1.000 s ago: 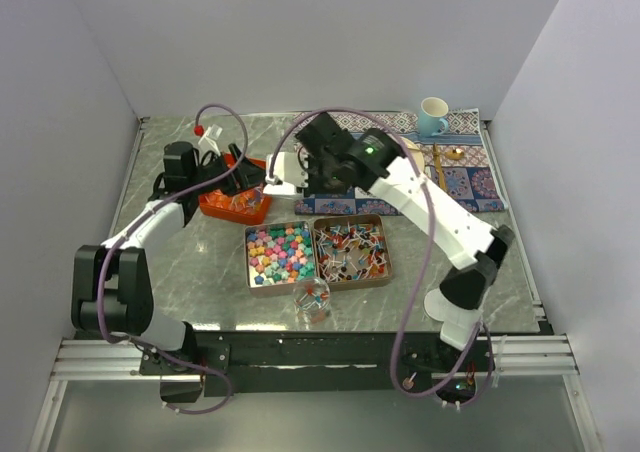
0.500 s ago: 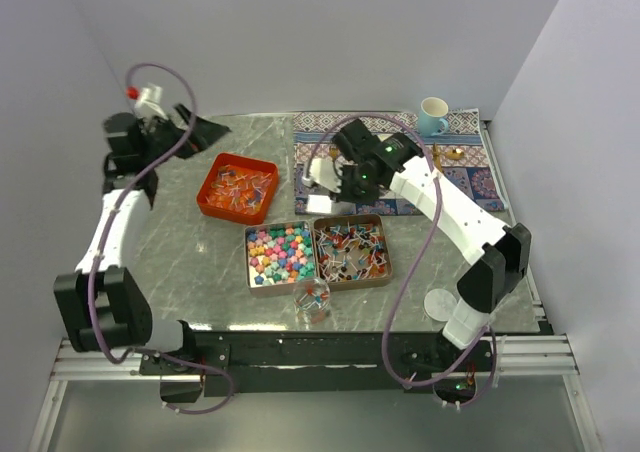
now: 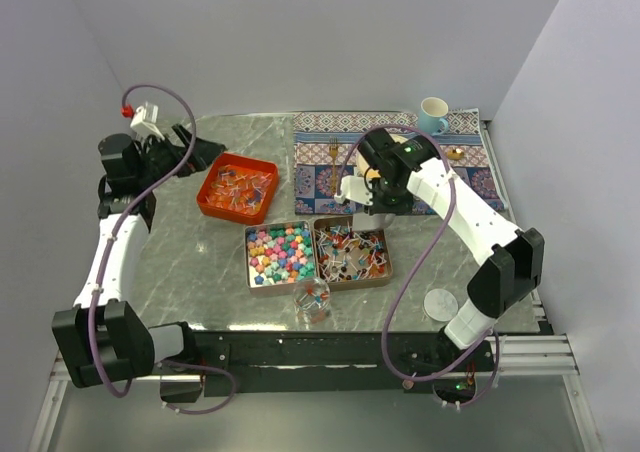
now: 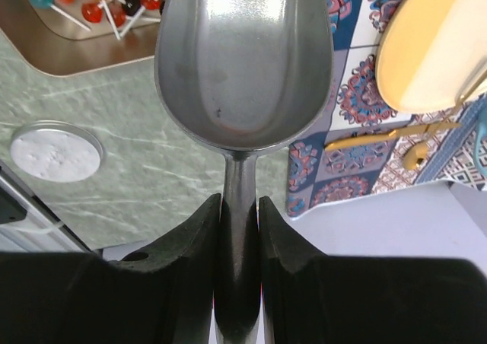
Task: Pack the candies
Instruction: Scoop the fake candies from the storage box.
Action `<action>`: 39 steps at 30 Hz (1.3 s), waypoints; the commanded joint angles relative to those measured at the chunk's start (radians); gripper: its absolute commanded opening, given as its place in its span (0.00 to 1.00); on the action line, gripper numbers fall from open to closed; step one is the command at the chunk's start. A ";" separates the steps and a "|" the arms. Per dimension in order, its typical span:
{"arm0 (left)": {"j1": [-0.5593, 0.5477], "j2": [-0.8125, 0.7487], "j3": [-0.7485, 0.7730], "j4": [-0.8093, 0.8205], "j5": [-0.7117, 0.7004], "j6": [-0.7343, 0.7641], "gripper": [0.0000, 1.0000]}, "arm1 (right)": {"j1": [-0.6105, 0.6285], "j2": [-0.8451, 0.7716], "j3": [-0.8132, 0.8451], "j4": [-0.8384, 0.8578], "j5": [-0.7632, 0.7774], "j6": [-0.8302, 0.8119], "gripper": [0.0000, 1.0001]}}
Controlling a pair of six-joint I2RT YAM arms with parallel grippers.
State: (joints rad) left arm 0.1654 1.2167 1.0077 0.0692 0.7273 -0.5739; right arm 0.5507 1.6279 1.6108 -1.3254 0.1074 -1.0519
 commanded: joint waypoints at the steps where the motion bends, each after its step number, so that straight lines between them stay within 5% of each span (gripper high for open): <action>1: 0.010 -0.048 -0.037 0.006 -0.020 0.034 0.97 | -0.003 -0.071 0.009 -0.117 0.090 -0.118 0.00; 25: 0.022 -0.078 -0.098 0.027 -0.034 0.023 0.96 | 0.109 0.135 -0.077 -0.117 0.321 -0.154 0.00; 39: 0.042 -0.075 -0.110 0.001 -0.045 0.048 0.96 | 0.147 0.237 -0.090 -0.020 0.244 -0.128 0.00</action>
State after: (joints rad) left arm 0.1986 1.1599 0.8978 0.0612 0.6895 -0.5564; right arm 0.6861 1.8542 1.5364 -1.3037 0.3305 -1.0603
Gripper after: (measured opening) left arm 0.967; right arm 0.299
